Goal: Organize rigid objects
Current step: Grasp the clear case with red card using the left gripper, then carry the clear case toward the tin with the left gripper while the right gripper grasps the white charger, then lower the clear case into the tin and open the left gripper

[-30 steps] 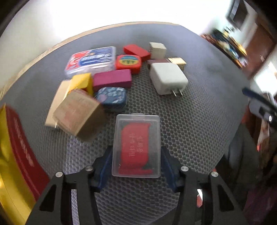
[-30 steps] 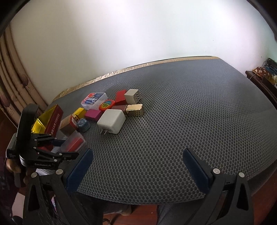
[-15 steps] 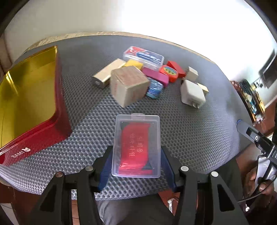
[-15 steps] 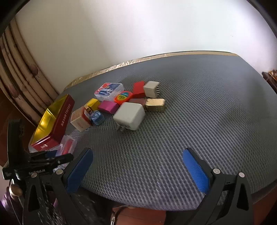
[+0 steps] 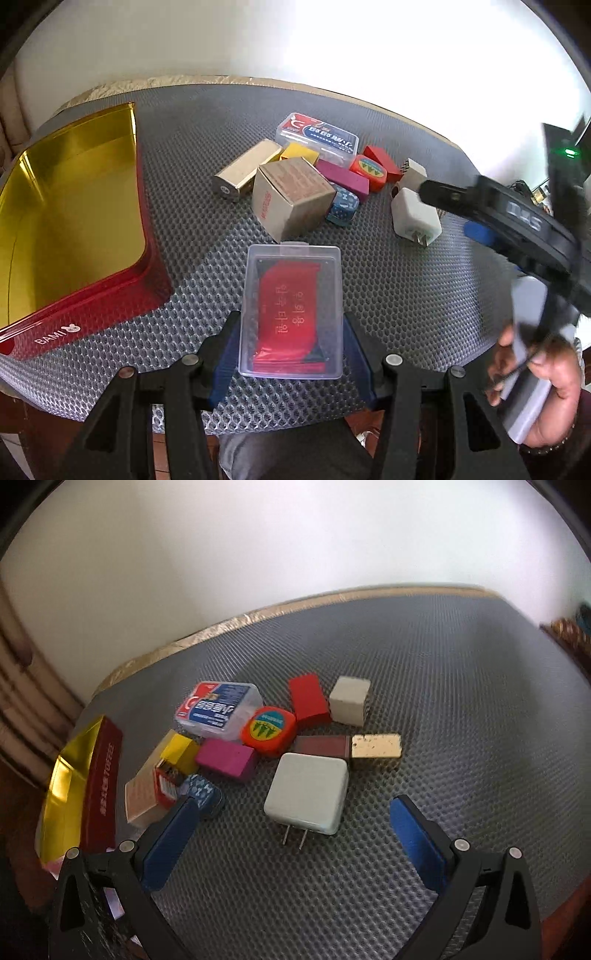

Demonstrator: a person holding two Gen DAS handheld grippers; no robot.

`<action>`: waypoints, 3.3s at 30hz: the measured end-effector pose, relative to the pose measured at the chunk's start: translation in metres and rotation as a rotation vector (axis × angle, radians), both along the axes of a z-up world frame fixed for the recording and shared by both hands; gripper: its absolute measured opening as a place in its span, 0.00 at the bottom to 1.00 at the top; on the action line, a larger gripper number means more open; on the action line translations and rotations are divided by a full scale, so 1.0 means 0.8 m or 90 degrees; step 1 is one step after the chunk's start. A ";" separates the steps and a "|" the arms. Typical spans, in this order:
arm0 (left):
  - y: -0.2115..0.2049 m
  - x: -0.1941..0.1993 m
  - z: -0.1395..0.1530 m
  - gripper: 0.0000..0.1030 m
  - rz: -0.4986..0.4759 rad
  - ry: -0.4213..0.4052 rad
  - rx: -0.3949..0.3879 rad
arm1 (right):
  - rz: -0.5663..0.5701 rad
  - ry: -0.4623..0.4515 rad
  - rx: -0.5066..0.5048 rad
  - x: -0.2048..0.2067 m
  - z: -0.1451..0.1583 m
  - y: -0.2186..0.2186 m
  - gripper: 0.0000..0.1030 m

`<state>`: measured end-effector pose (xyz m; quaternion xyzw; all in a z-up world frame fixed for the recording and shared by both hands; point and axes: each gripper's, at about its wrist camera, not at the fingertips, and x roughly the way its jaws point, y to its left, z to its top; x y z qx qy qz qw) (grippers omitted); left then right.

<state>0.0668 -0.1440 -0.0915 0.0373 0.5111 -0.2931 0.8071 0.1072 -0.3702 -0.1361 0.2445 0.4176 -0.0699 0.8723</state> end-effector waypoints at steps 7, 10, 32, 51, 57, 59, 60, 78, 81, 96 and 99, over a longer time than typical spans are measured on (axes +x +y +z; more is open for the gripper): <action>-0.006 0.000 0.001 0.53 -0.012 -0.005 0.006 | -0.025 0.072 0.045 0.026 -0.040 -0.015 0.88; -0.008 -0.001 0.001 0.53 -0.017 -0.010 0.013 | -0.003 0.074 0.013 0.029 -0.040 -0.012 0.53; -0.009 -0.008 0.020 0.53 -0.014 -0.026 -0.004 | 0.066 0.028 0.081 -0.060 -0.031 -0.027 0.49; 0.075 0.039 0.093 0.53 0.141 -0.146 0.007 | 0.100 0.003 0.071 -0.080 -0.004 -0.016 0.49; 0.114 0.085 0.084 0.53 0.200 -0.151 0.065 | 0.120 -0.001 0.074 -0.075 0.004 -0.003 0.49; 0.124 0.104 0.076 0.53 0.218 -0.147 0.089 | 0.126 0.000 0.075 -0.072 0.005 0.001 0.49; 0.130 0.114 0.071 0.53 0.226 -0.142 0.098 | 0.129 0.001 0.075 -0.070 0.005 0.002 0.49; 0.171 0.219 0.012 0.53 0.287 -0.070 0.182 | 0.162 0.017 0.071 -0.042 0.003 0.028 0.49; 0.174 0.223 0.011 0.53 0.286 -0.059 0.180 | 0.165 0.022 0.073 -0.040 0.000 0.029 0.49; 0.213 0.153 0.072 0.53 0.368 -0.109 0.138 | 0.244 -0.031 0.062 -0.022 0.050 0.068 0.49; 0.244 0.101 0.091 0.56 0.437 -0.082 0.093 | 0.318 -0.071 0.058 -0.005 0.085 0.106 0.49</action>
